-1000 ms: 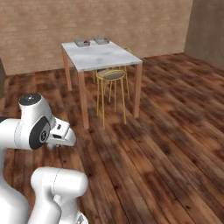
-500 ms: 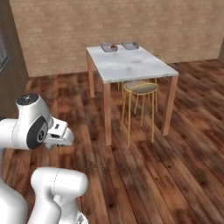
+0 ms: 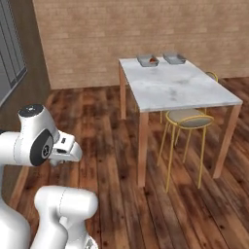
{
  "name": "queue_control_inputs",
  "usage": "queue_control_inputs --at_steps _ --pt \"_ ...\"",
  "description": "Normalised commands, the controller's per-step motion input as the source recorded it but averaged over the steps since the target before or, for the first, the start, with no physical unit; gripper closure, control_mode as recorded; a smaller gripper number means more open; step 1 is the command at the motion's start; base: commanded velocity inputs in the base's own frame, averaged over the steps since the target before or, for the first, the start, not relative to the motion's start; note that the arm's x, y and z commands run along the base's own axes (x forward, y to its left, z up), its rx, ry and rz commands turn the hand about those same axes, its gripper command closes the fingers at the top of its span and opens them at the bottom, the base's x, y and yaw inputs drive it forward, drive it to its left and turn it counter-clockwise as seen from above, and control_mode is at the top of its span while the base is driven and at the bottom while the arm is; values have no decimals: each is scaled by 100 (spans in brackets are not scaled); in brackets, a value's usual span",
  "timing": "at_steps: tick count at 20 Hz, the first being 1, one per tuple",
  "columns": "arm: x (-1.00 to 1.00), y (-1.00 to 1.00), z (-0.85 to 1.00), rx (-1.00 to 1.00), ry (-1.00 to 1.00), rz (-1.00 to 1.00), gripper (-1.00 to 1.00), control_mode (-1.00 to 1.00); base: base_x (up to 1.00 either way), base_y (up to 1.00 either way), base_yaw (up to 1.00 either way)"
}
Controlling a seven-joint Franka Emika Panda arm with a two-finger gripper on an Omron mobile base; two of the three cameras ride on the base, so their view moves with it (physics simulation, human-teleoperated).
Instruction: Place the cold items (tomato and mushroom) from the fridge in one tupperware on the dining counter. Place the warm items (kebab skewer and hot dog) in the stove area in another tupperware.
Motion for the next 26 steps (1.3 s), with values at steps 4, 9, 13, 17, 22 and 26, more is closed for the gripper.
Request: queue_control_inputs --at_steps 4,9,13,17,22,26 --pt "0 0 0 0 0 0 100 100 100 89 -7" --pt "0 0 0 0 0 0 100 100 100 86 -9" --pt "0 0 0 0 0 0 100 100 100 69 -15" --pt "0 0 0 0 0 0 100 100 100 36 -19" --pt "0 0 0 0 0 0 100 100 100 6 -22" --pt "0 0 0 0 0 0 100 100 100 12 -39"
